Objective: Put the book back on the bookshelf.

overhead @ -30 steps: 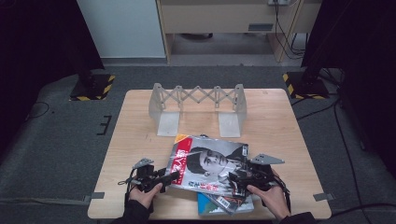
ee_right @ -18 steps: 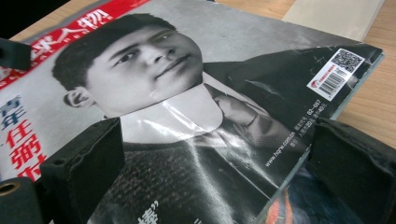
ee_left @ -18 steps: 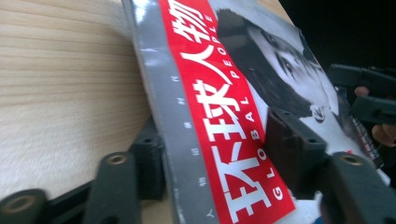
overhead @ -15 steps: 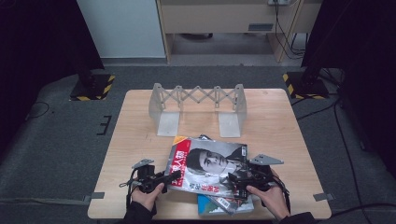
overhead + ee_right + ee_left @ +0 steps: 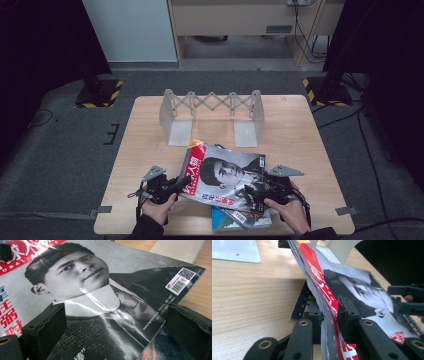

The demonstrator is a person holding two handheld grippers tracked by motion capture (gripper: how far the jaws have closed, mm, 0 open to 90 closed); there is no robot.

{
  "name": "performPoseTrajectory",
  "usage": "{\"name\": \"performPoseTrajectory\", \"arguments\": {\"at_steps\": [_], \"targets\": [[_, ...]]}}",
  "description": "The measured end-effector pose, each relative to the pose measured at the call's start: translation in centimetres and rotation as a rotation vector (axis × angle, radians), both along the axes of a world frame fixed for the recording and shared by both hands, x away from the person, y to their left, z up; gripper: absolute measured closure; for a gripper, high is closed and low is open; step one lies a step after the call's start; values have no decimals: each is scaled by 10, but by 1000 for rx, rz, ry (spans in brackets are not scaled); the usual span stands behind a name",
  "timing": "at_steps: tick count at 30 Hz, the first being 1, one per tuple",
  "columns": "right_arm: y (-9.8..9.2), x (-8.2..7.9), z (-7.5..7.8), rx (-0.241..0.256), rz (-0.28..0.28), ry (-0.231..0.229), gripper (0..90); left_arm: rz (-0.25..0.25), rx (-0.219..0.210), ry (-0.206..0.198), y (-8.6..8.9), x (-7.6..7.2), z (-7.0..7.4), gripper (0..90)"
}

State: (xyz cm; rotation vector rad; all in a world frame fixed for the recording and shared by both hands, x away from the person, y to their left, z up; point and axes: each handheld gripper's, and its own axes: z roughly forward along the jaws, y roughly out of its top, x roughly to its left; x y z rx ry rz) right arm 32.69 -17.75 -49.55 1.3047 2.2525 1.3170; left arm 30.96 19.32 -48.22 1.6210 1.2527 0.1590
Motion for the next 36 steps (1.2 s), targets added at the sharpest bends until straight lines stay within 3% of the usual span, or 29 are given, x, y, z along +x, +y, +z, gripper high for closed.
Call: {"name": "performPoseTrajectory", "arguments": {"at_steps": [8,14,15,22,25,29,36], "targets": [[-10,4,4,46,3,3,88,-20,-71,-11,3,7,10,796],[-21,5,10,71,-37,-28,83,-35,-102,-53,5,10,27,828],[-27,7,12,70,-65,-40,81,-34,-112,-68,6,11,33,831],[-50,13,13,19,-151,-63,78,-37,-153,-89,8,18,49,855],[-65,17,12,-7,-197,-66,78,-26,-189,-121,10,24,63,861],[-78,20,11,-32,-241,-63,81,-38,-201,-157,8,28,76,863],[-95,24,2,-112,-282,-57,79,-55,-165,-214,0,32,95,863]]}}
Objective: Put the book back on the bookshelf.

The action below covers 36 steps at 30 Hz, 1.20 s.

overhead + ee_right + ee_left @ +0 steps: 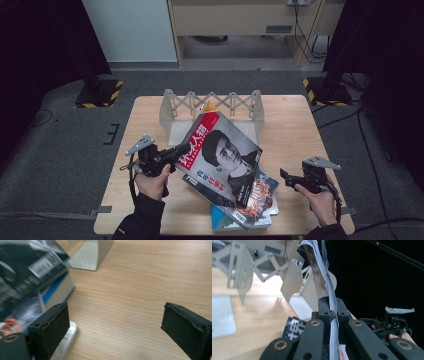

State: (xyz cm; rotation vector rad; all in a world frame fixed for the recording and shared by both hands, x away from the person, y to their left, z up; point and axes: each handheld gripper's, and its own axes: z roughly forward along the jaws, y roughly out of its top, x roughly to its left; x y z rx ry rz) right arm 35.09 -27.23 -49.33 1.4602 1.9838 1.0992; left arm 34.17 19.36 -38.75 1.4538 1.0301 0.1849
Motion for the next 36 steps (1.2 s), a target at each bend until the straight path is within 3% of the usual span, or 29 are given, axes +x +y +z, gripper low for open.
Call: {"name": "performPoseTrajectory", "arguments": {"at_steps": [5,15,22,30,36], "targets": [[-4,3,-8,-49,-11,37,79,6,6,-58,-1,4,21,864],[-4,5,-11,-73,-9,48,74,40,43,-164,5,1,53,864],[-6,7,-22,-139,-9,111,72,85,58,-201,22,-2,60,865],[-3,8,-27,-156,10,140,69,141,37,-225,49,-8,63,864],[-2,9,-35,-188,25,206,65,174,40,-238,70,-13,66,864]]}}
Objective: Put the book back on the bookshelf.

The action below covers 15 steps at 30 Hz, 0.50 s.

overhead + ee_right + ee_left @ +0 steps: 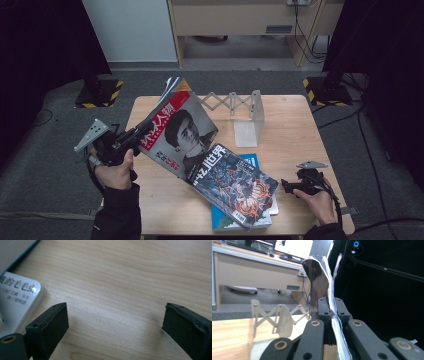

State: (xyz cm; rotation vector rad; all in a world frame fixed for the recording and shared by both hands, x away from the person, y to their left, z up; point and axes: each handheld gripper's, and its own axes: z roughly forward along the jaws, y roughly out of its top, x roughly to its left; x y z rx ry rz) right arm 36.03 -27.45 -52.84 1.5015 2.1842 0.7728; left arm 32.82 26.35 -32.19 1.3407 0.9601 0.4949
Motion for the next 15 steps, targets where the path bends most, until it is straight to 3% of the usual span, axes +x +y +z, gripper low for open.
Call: {"name": "performPoseTrajectory", "arguments": {"at_steps": [7,15], "targets": [[2,0,-2,16,10,-4,48,57,8,-14,20,-4,8,864],[2,-1,-5,23,9,-29,36,97,32,-2,41,-7,13,864]]}}
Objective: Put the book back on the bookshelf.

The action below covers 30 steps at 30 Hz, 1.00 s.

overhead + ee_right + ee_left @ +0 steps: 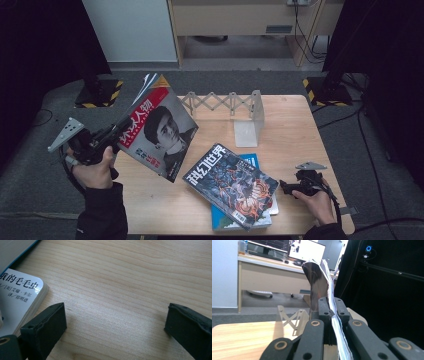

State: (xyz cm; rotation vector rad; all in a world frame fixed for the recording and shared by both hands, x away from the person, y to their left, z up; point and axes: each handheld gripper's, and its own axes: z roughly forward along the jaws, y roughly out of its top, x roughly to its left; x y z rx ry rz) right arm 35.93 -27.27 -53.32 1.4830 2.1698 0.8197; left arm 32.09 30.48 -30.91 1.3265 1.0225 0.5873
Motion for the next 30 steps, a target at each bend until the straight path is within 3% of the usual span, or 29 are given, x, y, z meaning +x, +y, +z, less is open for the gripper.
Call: {"name": "performPoseTrajectory", "arguments": {"at_steps": [9,23,30], "targets": [[1,0,-1,1,-1,-10,29,47,31,27,11,5,-6,864],[0,0,-1,1,9,-12,29,141,64,41,-6,48,-20,865],[1,0,-1,5,9,-14,28,168,110,57,-17,72,-26,864]]}}
